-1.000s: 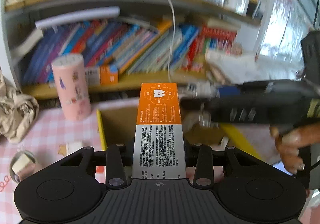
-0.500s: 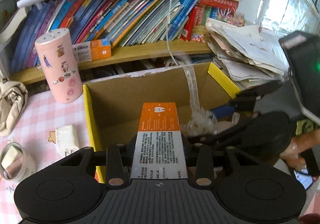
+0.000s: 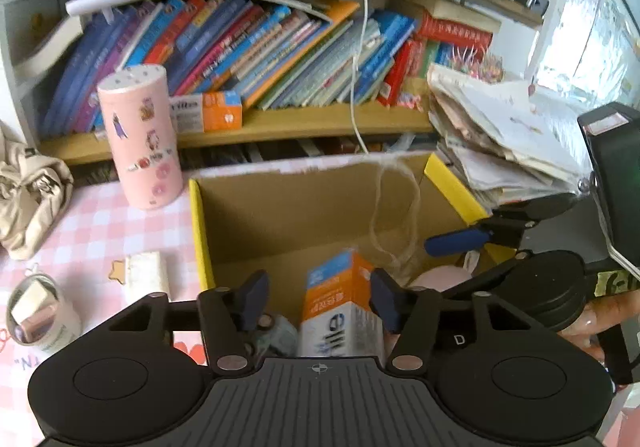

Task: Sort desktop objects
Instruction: 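Lower the usmile box and bead bag into the yellow box and open both tools, then lift both open tools up out of the yellow box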

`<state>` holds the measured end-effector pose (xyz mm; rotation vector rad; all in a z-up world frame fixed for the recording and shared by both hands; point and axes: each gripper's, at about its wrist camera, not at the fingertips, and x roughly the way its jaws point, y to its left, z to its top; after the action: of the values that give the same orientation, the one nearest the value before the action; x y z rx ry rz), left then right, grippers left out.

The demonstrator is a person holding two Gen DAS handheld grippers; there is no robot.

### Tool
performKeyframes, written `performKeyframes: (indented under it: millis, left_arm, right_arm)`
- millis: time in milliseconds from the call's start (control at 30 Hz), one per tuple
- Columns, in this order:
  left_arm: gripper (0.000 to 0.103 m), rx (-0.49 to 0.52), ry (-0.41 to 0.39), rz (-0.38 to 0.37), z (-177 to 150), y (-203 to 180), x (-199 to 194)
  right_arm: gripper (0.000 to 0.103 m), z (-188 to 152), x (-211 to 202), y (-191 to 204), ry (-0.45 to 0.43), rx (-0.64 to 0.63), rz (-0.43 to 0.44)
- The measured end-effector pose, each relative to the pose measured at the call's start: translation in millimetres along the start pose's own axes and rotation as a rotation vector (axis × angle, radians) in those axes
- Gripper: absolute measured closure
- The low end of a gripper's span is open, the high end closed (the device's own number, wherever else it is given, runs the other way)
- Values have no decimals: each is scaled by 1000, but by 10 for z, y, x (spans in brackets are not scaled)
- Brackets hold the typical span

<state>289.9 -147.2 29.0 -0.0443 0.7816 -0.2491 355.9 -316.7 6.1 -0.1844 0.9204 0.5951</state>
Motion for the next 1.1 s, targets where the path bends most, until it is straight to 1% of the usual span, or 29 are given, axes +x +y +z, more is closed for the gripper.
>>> performKeyframes:
  millis: [33, 100, 167, 233, 400, 600, 733, 900, 1100]
  left_arm:
    - [37, -3, -15, 7, 3, -7, -44]
    - [30, -5, -53, 19, 0, -19, -150]
    - [28, -8, -93, 26, -7, -31, -265]
    - [23, -16, -130, 29, -13, -37, -376]
    - [20, -36, -197, 36, -54, -59, -636]
    - [17, -59, -242, 40, -167, -69, -912]
    - [13, -70, -275, 36, -244, -63, -1081]
    - [11, -69, -289, 22, -367, -19, -1189]
    - [11, -63, -241, 9, -629, 94, -1210]
  right_arm:
    - [23, 1, -43, 3, -12, 6, 0]
    - [21, 6, -146, 11, -38, 20, 3]
    - [19, 9, -248, 29, -66, 31, 14]
    - [19, 10, -357, 61, -93, 39, 24]
    - [18, -13, -574, 174, -143, 46, 46]
    - [18, -126, -796, 336, -171, 58, 75]
    - [18, -210, -939, 438, -188, 61, 76]
    - [17, -346, -1085, 562, -212, 86, 42]
    - [17, -593, -1104, 744, -200, 126, -33]
